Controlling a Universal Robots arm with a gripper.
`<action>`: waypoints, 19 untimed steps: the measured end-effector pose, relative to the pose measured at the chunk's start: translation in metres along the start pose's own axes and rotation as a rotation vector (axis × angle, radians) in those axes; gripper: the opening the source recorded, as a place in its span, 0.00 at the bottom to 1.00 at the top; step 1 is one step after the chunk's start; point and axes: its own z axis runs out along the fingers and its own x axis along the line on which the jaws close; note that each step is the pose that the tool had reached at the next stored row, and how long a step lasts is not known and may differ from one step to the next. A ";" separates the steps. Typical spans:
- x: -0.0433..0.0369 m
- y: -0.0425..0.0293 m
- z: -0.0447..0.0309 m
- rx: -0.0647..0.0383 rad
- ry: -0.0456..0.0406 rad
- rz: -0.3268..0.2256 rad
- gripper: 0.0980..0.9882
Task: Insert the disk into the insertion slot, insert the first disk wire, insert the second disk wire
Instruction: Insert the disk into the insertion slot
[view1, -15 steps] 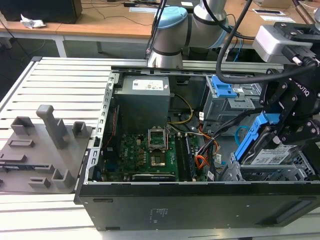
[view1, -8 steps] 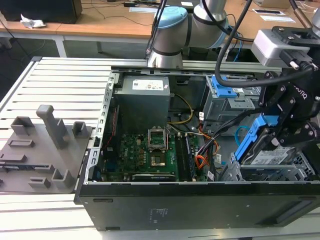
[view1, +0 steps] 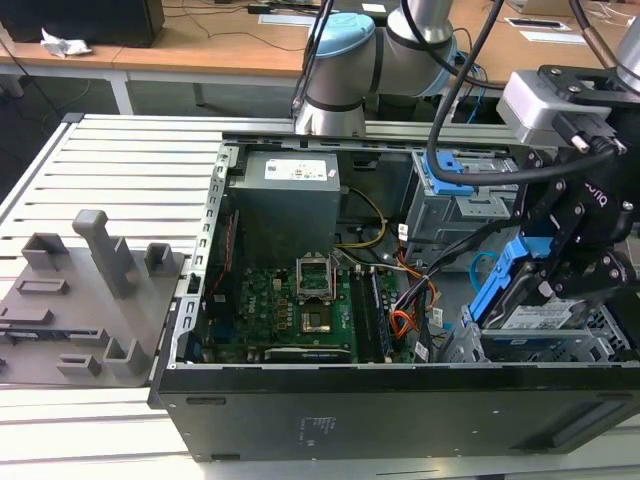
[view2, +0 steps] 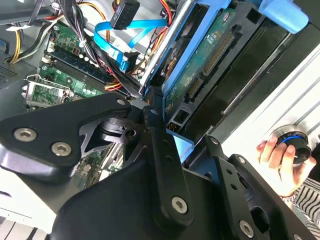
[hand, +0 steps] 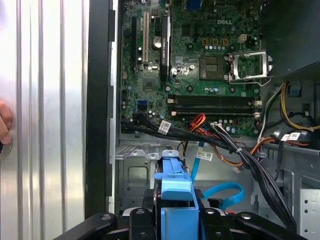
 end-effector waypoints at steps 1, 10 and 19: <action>0.0000 0.0000 0.0009 0.000 -0.0001 0.000 0.30; 0.0001 -0.0003 0.0071 0.000 0.0005 0.000 0.30; 0.0000 -0.0003 0.0086 0.000 0.0001 0.000 0.09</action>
